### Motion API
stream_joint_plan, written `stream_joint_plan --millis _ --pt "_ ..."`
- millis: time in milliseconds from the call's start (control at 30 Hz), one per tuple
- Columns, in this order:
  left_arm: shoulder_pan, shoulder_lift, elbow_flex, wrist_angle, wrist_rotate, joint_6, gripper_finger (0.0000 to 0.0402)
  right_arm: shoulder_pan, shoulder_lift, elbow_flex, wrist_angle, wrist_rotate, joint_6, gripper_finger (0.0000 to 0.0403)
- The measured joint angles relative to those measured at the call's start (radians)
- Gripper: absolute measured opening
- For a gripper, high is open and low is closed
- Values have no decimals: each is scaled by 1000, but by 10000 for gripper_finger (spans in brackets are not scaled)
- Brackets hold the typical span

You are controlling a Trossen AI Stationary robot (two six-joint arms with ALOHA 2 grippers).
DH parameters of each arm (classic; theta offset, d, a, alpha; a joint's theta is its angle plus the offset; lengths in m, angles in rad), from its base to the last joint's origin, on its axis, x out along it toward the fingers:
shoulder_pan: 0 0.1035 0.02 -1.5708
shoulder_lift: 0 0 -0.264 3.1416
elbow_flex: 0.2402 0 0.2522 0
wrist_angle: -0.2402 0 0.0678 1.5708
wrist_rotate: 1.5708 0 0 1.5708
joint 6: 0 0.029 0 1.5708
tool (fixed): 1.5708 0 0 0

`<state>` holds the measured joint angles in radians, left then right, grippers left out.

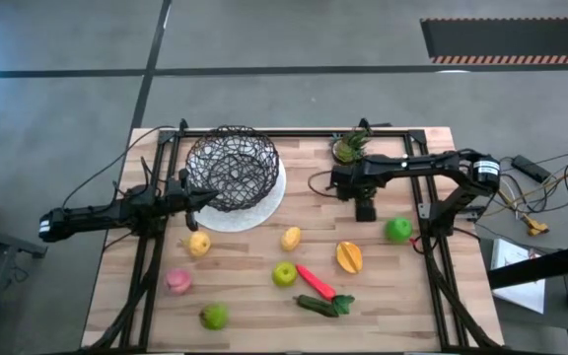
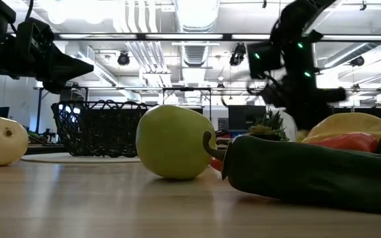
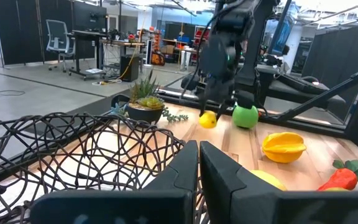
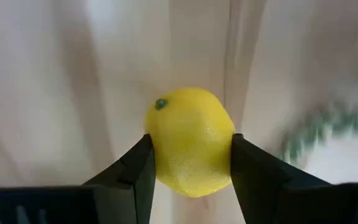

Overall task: Build produce basket
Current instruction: Put the yellow lemon into the wire basket

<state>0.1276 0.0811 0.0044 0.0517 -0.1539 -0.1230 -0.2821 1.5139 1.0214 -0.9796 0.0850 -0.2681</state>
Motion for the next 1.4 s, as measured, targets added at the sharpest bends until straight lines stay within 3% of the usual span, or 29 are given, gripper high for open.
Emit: stream_joint_plan --millis 200,367,467,567,700,933,1133,1400 --pt "0 0 0 0 0 0 0 0 0 120 285 -186 -18 157" --pt "0 0 0 0 0 0 0 0 1 182 685 -384 -25 157" --pt "0 0 0 0 0 0 0 1 13 191 959 -406 12 157" --pt "0 0 0 0 0 0 0 -13 80 266 1075 -401 63 156" --pt "0 0 0 0 0 0 0 -26 255 498 971 -396 72 154" --pt "0 0 0 0 0 0 0 -52 608 1003 511 -308 -10 152" --pt "0 0 0 0 0 0 0 -78 866 1327 260 -293 -3 158" --pt "0 3 0 -1 -2 0 0 -92 905 1273 296 -291 10 173"
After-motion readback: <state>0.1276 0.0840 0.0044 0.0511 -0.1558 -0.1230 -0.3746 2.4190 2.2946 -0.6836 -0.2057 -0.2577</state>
